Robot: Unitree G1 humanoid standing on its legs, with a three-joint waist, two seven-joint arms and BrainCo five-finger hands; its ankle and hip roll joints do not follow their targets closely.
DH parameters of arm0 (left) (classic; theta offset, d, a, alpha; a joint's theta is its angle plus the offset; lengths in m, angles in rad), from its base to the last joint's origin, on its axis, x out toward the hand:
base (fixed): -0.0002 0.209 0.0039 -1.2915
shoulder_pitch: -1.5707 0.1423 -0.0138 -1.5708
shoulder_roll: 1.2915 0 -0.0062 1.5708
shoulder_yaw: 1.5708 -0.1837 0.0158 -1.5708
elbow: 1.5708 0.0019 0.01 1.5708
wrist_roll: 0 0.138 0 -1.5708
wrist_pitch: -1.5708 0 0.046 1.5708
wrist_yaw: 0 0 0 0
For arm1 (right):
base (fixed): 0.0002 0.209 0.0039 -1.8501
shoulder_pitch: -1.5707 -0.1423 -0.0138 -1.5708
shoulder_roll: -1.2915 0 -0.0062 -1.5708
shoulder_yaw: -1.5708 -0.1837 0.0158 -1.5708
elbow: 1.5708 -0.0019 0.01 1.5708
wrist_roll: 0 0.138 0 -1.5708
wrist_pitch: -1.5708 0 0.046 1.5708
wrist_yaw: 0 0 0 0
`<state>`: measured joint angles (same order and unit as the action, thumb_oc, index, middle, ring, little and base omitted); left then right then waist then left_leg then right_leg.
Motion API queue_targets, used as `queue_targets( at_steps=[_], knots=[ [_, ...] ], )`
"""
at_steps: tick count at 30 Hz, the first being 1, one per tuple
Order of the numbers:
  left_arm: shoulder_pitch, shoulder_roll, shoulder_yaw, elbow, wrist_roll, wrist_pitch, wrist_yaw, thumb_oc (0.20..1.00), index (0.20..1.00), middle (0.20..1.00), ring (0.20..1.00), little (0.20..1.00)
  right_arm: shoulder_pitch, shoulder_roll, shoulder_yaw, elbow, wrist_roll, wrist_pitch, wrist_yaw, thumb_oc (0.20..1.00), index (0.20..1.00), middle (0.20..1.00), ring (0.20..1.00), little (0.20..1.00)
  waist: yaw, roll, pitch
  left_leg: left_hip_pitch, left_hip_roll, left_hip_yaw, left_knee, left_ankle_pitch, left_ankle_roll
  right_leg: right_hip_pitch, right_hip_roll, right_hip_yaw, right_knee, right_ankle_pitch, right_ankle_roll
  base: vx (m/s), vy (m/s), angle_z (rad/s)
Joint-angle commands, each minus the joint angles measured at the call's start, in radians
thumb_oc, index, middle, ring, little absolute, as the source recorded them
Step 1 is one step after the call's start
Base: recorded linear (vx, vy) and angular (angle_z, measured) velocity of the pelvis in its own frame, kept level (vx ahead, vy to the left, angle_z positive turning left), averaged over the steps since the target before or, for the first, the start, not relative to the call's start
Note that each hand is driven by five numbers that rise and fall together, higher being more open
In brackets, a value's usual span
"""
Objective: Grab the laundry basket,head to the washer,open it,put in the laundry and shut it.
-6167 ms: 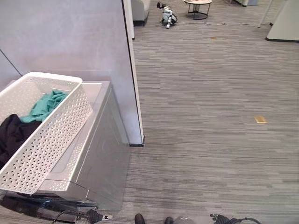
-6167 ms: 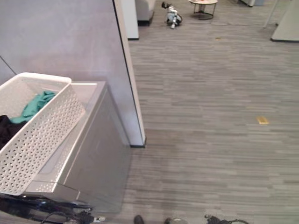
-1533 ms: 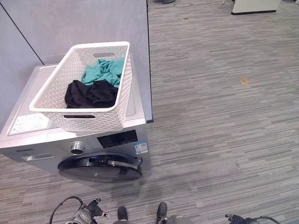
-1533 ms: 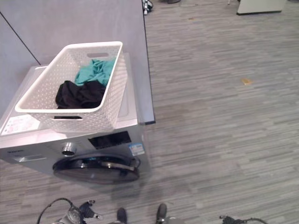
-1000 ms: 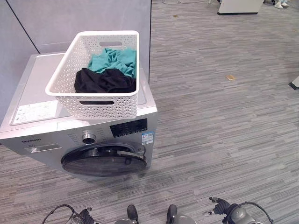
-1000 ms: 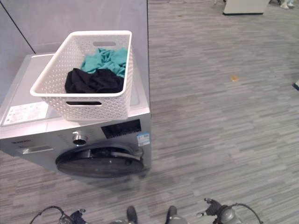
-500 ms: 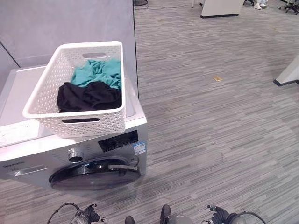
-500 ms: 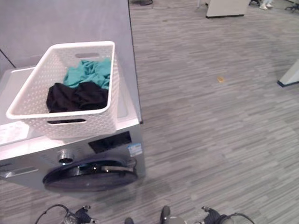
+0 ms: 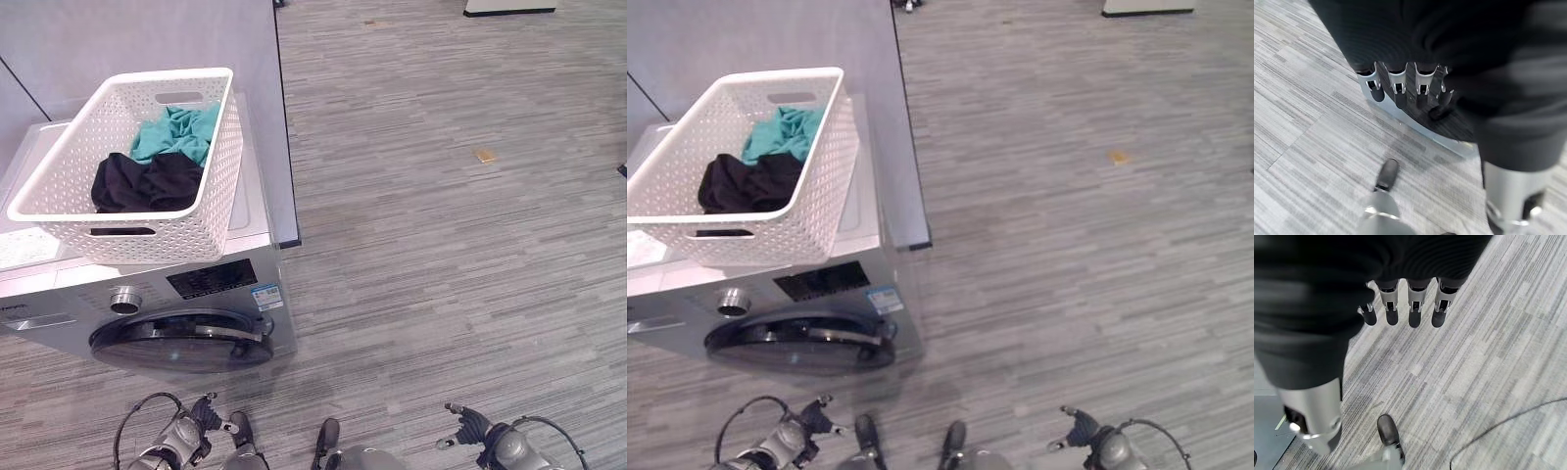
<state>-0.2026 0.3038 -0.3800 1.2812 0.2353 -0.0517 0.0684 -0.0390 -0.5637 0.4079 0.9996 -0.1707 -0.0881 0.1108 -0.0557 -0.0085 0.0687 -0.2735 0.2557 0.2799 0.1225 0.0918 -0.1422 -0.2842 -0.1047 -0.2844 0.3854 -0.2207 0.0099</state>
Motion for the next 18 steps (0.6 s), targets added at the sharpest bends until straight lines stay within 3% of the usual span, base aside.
queue_targets(
  at_steps=[1,2,3,4,5,6,7,8,9,10,11,12,18],
  knots=[
    [0.013,0.064,0.023,0.015,-0.003,-0.021,0.011,1.000,1.000,1.000,1.000,1.000,0.009,0.016,-0.015,-0.010,0.024,-0.024,-0.007,1.000,1.000,1.000,1.000,1.000,-0.002,-0.043,-0.034,-0.028,-0.120,0.060,0.070,-0.063,0.068,0.175,-0.119,0.089,-0.328,0.272,0.136,0.19,0.345,-0.08],
    [0.013,0.064,0.023,0.015,-0.003,-0.021,0.011,1.000,1.000,1.000,1.000,1.000,0.009,0.016,-0.014,-0.010,0.024,-0.024,-0.007,1.000,1.000,1.000,1.000,1.000,0.000,-0.044,-0.034,-0.028,-0.120,0.062,0.071,-0.064,0.069,0.175,-0.119,0.090,-0.329,0.273,0.136,0.18,0.434,-0.27],
    [0.032,0.072,0.051,0.024,-0.017,-0.024,0.013,1.000,1.000,1.000,1.000,1.000,-0.007,0.028,-0.011,-0.011,0.028,-0.026,-0.003,1.000,1.000,1.000,1.000,1.000,0.012,-0.049,-0.040,-0.015,-0.140,0.103,0.081,-0.093,0.090,0.167,-0.166,0.087,-0.334,0.344,0.162,0.14,0.306,-0.45],
    [0.034,0.076,0.060,0.025,-0.024,-0.022,0.015,1.000,1.000,1.000,1.000,1.000,-0.016,0.036,-0.008,-0.005,0.031,-0.025,-0.004,1.000,1.000,1.000,1.000,1.000,0.022,-0.047,-0.041,0.002,-0.146,0.106,0.076,-0.125,0.085,0.168,-0.182,0.083,-0.330,0.359,0.178,0.15,0.368,-0.71],
    [0.040,0.082,0.075,0.028,-0.031,-0.020,0.020,1.000,1.000,1.000,1.000,1.000,-0.027,0.048,-0.001,-0.009,0.033,-0.025,-0.003,1.000,1.000,1.000,1.000,1.000,0.032,-0.049,-0.040,0.012,-0.148,0.123,0.069,-0.131,0.091,0.158,-0.197,0.057,-0.326,0.382,0.183,0.10,0.245,-0.81],
    [0.050,0.085,0.091,0.037,-0.034,-0.017,0.023,1.000,1.000,1.000,1.000,1.000,-0.041,0.060,0.008,-0.006,0.033,-0.026,-0.002,1.000,1.000,1.000,1.000,1.000,0.054,-0.051,-0.041,0.027,-0.142,0.154,0.062,-0.138,0.091,0.154,-0.220,-0.033,-0.318,0.401,0.191,0.05,0.210,-0.70],
    [0.061,0.087,0.099,0.040,-0.033,-0.013,0.020,1.000,1.000,1.000,1.000,1.000,-0.046,0.067,0.015,-0.007,0.030,-0.028,-0.001,1.000,1.000,1.000,1.000,1.000,0.058,-0.052,-0.043,0.045,-0.149,0.158,0.042,-0.136,0.094,0.159,-0.211,-0.056,-0.313,0.393,0.190,0.10,0.291,-0.65],
    [0.076,0.086,0.118,0.060,-0.039,-0.006,0.022,1.000,1.000,1.000,1.000,1.000,-0.052,0.078,0.032,-0.014,0.021,-0.031,-0.002,1.000,1.000,1.000,1.000,1.000,0.057,-0.056,-0.045,0.081,-0.174,0.160,-0.019,-0.116,0.094,0.141,-0.152,-0.058,-0.298,0.361,0.178,0.09,0.202,-0.79],
    [0.077,0.087,0.119,0.060,-0.039,-0.006,0.022,1.000,1.000,1.000,1.000,1.000,-0.052,0.078,0.033,-0.013,0.021,-0.031,-0.003,1.000,1.000,1.000,1.000,1.000,0.056,-0.057,-0.044,0.085,-0.175,0.160,-0.024,-0.113,0.093,0.142,-0.153,-0.058,-0.297,0.359,0.178,0.15,0.234,-0.39],
    [0.091,0.077,0.127,0.086,-0.034,-0.001,0.013,1.000,1.000,1.000,1.000,1.000,-0.054,0.086,0.064,-0.041,-0.004,-0.033,-0.010,1.000,1.000,1.000,1.000,1.000,0.050,-0.042,-0.036,0.122,-0.201,0.110,-0.125,-0.067,0.095,0.106,-0.075,0.016,-0.288,0.284,0.149,0.09,0.086,0.16],
    [0.094,0.073,0.124,0.091,-0.030,-0.001,0.012,1.000,1.000,1.000,1.000,1.000,-0.055,0.084,0.071,-0.055,-0.010,-0.036,-0.009,1.000,1.000,1.000,1.000,1.000,0.050,-0.042,-0.035,0.125,-0.203,0.108,-0.137,-0.060,0.095,0.110,-0.066,0.026,-0.302,0.276,0.147,0.02,0.054,0.81],
    [0.104,0.075,0.138,0.098,-0.030,0.001,0.021,1.000,1.000,1.000,1.000,1.000,-0.055,0.081,0.066,-0.099,-0.006,-0.039,-0.018,1.000,1.000,1.000,1.000,1.000,0.053,-0.048,-0.033,0.108,-0.202,0.118,-0.163,-0.016,0.098,0.101,-0.055,0.035,-0.328,0.291,0.137,-0.06,-0.037,0.96],
    [0.146,0.060,0.175,0.111,-0.042,0.007,0.029,1.000,1.000,1.000,1.000,1.000,-0.040,0.075,0.064,-0.201,0.013,-0.063,-0.025,1.000,1.000,1.000,1.000,1.000,0.072,-0.044,-0.047,0.079,-0.204,0.076,-0.181,0.013,0.093,0.103,-0.038,0.023,-0.343,0.270,0.126,-0.02,-0.072,0.36]
  ],
)
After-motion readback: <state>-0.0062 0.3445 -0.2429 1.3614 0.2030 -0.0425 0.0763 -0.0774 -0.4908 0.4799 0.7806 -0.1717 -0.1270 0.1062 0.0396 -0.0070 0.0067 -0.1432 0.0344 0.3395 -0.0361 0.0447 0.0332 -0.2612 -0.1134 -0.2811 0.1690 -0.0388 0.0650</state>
